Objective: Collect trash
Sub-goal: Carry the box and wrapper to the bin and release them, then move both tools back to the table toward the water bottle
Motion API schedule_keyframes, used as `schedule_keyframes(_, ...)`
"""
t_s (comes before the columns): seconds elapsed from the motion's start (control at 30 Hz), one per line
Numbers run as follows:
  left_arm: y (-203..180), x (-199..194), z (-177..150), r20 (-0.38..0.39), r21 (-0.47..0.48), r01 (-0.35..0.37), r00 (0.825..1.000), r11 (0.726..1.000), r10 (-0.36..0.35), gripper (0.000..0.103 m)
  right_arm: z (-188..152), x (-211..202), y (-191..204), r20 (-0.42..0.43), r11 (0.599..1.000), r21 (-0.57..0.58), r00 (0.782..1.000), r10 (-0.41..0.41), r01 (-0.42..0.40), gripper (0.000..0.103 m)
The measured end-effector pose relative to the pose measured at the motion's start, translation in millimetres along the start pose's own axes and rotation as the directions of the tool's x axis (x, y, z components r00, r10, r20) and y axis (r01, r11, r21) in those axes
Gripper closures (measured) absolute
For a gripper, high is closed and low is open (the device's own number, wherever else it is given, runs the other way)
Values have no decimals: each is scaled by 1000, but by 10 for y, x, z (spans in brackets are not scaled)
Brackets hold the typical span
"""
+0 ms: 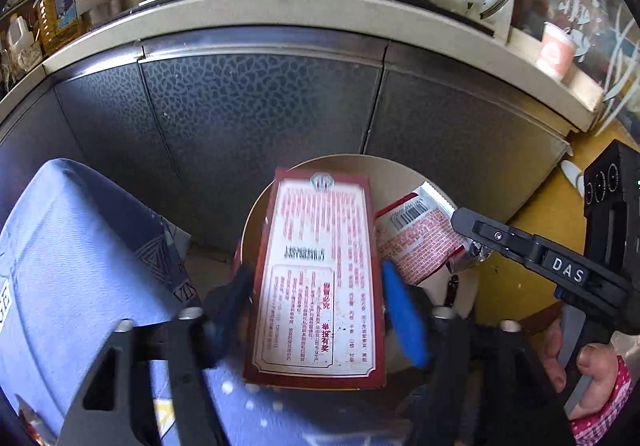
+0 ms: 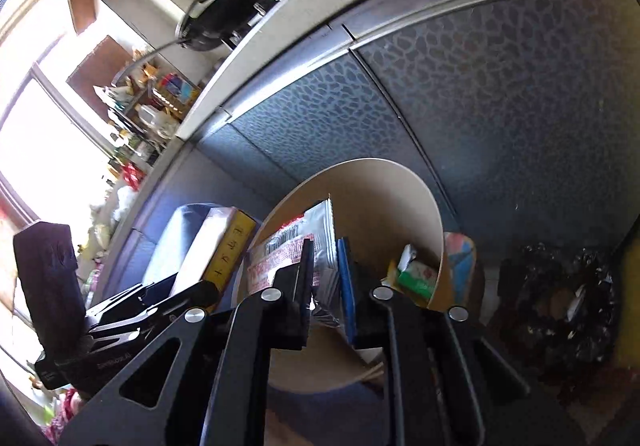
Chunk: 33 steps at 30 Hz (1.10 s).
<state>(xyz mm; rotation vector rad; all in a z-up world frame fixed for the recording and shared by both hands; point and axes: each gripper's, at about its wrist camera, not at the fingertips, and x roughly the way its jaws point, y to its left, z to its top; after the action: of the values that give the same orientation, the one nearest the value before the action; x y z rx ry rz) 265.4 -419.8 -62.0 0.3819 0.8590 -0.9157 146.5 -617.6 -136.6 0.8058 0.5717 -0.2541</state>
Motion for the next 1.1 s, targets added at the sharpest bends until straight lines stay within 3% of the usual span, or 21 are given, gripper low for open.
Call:
schedule_keyframes(0.03,4,24,7,6,1,-23,1000,1000,23,20,12,11,-12,14,1000,5,1000,-7,7,51)
schedule_keyframes(0.13,46,-91,-1,33,-20,-26,999,999,27,32,-14,-101,21,61,1000,7,998,7,-7,52)
schedule_keyframes(0.3,67,-558,-219,124,-74,-7,992,997,16,32,-153,-252,148,70,999,14,996,47,-48,52)
schedule_keyframes(0.6,67,-1386,-1224,156,-65,-28,987,997,38,32,-495,-239,769,-40,985,-52,986,162,-164,52)
schedule_keyframes(0.7,276,-1679,-1555,162,-112,-45,985,993,63,32,-647,-122,1143,-113,968,-75,966,231,-240,52)
schedule_keyframes(0.8,615,-1962,-1923,154,-187,-81,982,979,110,32,-876,50,1587,-222,936,-85,922,316,-342,52)
schedule_keyframes(0.9,1014,-2253,-2280,145,-286,-130,974,950,177,32,-1133,215,2013,-311,911,-98,882,354,-400,54)
schedule_keyframes(0.97,1297,-2452,-2521,143,-376,-146,967,915,213,32,-1313,335,2300,-363,896,-114,857,365,-429,55)
schedule_keyframes(1.1,1792,-2759,-2955,138,-539,-171,948,825,286,32,-1568,591,2786,-423,881,-132,829,365,-455,56)
